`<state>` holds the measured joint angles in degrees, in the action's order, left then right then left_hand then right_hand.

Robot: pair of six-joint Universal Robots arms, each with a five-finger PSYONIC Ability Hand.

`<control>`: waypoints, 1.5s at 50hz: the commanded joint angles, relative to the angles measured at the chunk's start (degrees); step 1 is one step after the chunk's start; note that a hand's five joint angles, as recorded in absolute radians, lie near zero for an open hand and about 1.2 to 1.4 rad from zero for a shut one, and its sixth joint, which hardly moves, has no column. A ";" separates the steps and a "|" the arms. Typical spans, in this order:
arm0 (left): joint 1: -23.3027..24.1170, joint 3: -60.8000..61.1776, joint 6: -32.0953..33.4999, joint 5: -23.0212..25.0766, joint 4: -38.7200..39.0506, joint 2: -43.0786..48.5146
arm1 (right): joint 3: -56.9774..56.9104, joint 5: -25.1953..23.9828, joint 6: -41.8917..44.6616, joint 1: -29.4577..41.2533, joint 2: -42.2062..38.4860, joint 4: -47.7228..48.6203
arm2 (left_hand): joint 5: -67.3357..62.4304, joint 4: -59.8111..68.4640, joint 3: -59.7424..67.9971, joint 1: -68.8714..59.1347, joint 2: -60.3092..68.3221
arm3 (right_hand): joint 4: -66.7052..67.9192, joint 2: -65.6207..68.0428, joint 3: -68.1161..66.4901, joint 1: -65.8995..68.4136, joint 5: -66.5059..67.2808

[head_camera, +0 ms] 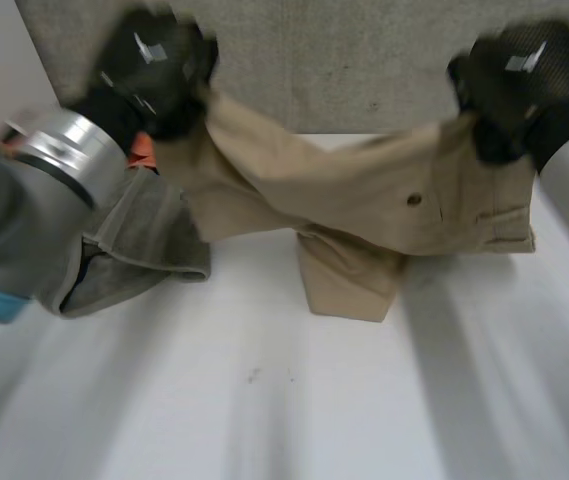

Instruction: Fold the laundry.

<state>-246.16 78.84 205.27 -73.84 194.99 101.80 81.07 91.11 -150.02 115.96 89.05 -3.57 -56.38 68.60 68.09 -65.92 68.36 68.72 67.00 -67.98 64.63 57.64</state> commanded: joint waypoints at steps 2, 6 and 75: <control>-0.73 1.23 -8.57 0.36 -2.59 -19.08 | -12.95 0.29 3.86 -1.25 6.31 -8.20 | -13.62 11.40 11.91 -14.08 11.64 | 11.28 13.00 -12.02 15.37 12.36; -0.90 0.09 -9.63 0.45 -5.67 -21.20 | -15.94 -0.14 4.91 -3.89 6.32 -13.30 | -13.62 11.40 11.91 -14.08 11.64 | 11.28 13.00 -12.02 15.37 12.36; 7.27 22.76 -4.97 -4.74 -15.68 -2.29 | 13.65 -0.76 12.89 -4.95 -19.38 8.78 | -13.62 11.40 11.91 -14.08 11.64 | 11.28 13.00 -12.02 15.37 12.36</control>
<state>-239.63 99.42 199.77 -78.49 190.12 105.80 89.12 90.18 -141.69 111.31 62.38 11.55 -57.19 68.85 68.58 -65.92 68.74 68.77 67.87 -68.41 64.97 57.65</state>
